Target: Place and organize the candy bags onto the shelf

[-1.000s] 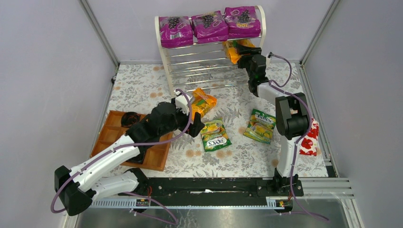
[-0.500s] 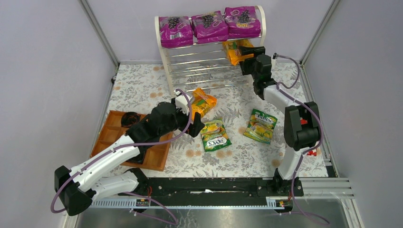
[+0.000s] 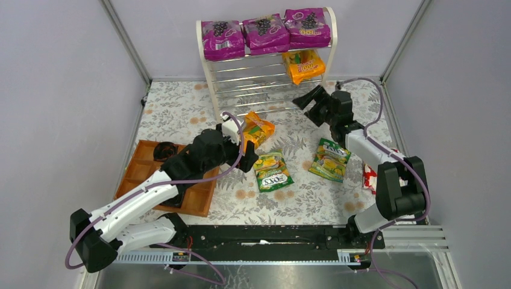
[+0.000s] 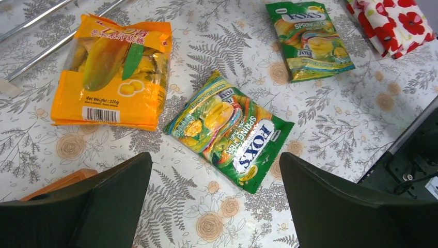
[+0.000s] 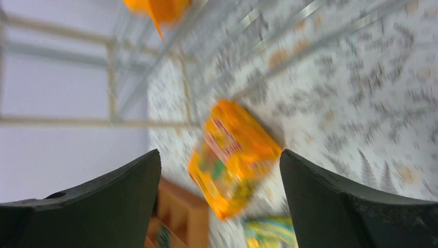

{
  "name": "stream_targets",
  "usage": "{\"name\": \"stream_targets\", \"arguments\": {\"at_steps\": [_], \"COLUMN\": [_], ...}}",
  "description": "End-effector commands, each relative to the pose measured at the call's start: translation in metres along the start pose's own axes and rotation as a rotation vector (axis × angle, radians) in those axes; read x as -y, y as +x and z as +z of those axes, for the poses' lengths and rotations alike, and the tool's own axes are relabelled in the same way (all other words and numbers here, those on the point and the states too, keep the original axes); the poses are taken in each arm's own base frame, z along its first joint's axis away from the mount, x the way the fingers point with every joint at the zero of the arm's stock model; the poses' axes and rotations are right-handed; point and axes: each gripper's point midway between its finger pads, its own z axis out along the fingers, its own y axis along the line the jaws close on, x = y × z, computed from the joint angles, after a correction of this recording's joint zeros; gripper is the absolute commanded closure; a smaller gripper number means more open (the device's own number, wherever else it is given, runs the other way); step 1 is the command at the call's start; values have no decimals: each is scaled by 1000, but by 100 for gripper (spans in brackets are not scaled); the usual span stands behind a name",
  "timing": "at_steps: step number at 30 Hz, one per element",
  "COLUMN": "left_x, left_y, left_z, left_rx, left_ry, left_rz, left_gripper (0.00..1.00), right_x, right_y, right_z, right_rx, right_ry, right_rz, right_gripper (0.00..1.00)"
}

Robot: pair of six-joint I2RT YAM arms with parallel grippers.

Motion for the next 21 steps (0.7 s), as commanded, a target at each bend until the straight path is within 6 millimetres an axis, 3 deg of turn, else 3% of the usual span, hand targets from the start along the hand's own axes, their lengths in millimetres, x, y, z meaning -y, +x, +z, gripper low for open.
{"name": "stream_targets", "arguments": {"at_steps": [1, 6, 9, 14, 21], "left_x": [-5, -4, -7, -21, -43], "left_y": [-1, 11, 17, 31, 48], "left_z": [8, 22, 25, 34, 52], "left_rx": [3, -48, -62, -80, -98], "left_ry": [-36, -28, -48, -137, -183], "left_rz": [-11, -42, -73, -138, -363], "left_gripper": [1, 1, 1, 1, 1], "right_x": [13, 17, 24, 30, 24], "right_y": [82, 147, 166, 164, 139], "right_z": [-31, -34, -29, -8, 25], "right_rx": [-326, -524, -585, -559, -496], "right_ry": [-76, -143, -150, -172, -228], "right_rz": [-283, -352, -360, -341, -178], "right_gripper": [8, 6, 3, 0, 0]}}
